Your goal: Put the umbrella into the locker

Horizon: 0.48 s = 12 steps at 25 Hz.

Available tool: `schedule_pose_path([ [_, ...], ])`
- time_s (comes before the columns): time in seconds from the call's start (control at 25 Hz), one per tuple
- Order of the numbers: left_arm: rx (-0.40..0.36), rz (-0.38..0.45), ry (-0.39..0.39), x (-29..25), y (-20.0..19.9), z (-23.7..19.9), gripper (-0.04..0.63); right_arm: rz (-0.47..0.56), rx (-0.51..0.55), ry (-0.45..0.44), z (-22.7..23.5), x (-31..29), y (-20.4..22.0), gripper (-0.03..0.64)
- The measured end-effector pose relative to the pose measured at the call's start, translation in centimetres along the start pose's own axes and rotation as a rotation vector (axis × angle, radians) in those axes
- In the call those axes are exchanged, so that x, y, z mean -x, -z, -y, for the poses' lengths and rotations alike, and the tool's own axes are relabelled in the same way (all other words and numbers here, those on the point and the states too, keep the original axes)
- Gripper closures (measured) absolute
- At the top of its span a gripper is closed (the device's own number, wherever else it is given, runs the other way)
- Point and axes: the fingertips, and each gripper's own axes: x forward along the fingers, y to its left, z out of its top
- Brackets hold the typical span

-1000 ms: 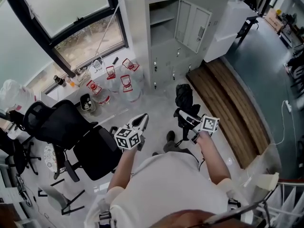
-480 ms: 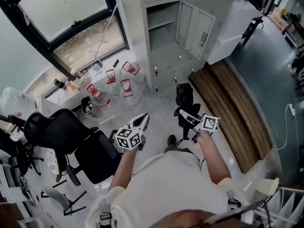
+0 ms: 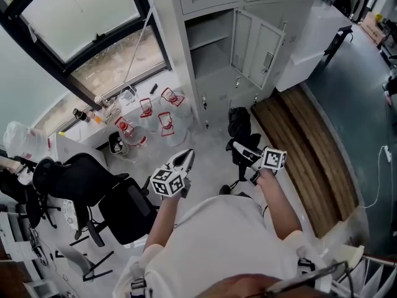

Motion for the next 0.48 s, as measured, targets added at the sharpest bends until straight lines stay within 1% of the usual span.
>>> schedule_pose_path([
  [0.2,-0.004,0.007,-0.012,-4.0,-1.2,-0.1,0.591,-0.016,-0.006,-0.034,1.7,-0.9,-3.3,0.351],
  [0.36,0.01,-0.001,-0.012,-6.8,-1.4,0.4,0.591,-0.054,-0.004,0.017,3.8,-0.5,-4.9,0.351],
  [0.48,0.015,-0.013,-0.007,-8.4,-1.5,0.5,0.591,-0.063,-0.012,0.031,4.9,-0.6,-6.1,0.35],
])
